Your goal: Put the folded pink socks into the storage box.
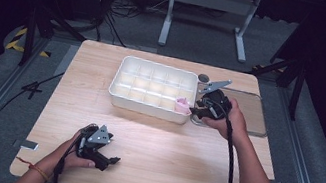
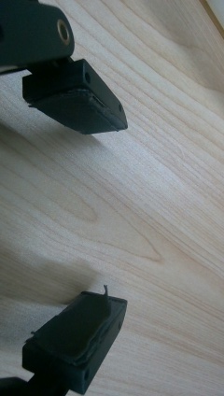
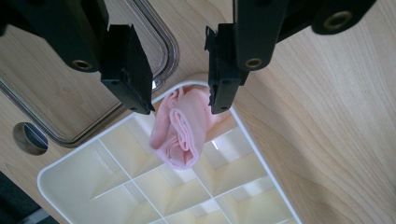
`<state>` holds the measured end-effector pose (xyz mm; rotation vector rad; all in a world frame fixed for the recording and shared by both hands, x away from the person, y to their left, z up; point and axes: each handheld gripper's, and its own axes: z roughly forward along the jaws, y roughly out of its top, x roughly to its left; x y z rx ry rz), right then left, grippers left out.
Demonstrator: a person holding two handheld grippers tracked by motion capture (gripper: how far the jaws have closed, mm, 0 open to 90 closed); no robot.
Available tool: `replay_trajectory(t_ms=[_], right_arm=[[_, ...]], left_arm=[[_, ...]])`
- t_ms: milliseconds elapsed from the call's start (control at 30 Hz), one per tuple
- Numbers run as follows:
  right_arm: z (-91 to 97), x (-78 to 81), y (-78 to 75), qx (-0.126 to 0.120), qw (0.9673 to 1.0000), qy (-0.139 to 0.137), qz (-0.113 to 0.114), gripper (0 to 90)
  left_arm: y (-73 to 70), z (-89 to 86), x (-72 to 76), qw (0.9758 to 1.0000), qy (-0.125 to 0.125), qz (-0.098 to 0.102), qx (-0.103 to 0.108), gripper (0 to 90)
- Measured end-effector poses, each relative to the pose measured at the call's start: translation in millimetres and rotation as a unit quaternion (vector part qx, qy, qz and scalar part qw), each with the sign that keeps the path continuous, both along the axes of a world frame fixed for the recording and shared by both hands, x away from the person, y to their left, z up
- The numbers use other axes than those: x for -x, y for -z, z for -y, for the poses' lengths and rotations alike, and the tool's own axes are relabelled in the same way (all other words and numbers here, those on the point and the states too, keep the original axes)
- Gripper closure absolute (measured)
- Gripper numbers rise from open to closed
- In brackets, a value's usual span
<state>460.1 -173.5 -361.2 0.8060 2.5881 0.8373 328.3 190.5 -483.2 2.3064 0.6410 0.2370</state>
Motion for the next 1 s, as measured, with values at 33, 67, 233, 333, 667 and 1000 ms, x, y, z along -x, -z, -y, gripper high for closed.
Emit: replay_trajectory(t_ms=[33, 67, 233, 333, 667, 1000], right_arm=[[0.8, 1.5, -0.4, 0.001, 1.0000, 0.001, 0.004, 59.8], [1.7, 2.9, -1.0, -0.001, 1.0000, 0.000, 0.005, 59.6], [6.4, 8.6, -2.1, 0.000, 1.0000, -0.001, 0.007, 57.9], [9.1, 12.6, -1.2, 0.003, 1.0000, 0.000, 0.008, 57.3], [17.4, 23.3, -1.7, 0.009, 0.9998, 0.002, 0.020, 53.5], [25.4, 34.7, 1.6, 0.017, 0.9996, 0.001, 0.023, 49.0]], left_arm=[[0.0, 0.0, 0.0, 1.0000, 0.000, 0.000, 0.000, 13.3], [0.0, 0.1, 0.1, 1.0000, 0.000, 0.000, 0.000, 13.3], [0.1, 0.1, 0.0, 1.0000, -0.001, 0.000, 0.000, 13.3], [0.1, 0.1, 0.0, 1.0000, 0.000, 0.000, 0.001, 13.3], [0.1, 0.1, 0.0, 1.0000, 0.000, 0.000, 0.001, 13.3], [0.1, 0.1, 0.0, 1.0000, 0.000, 0.000, 0.001, 13.3]])
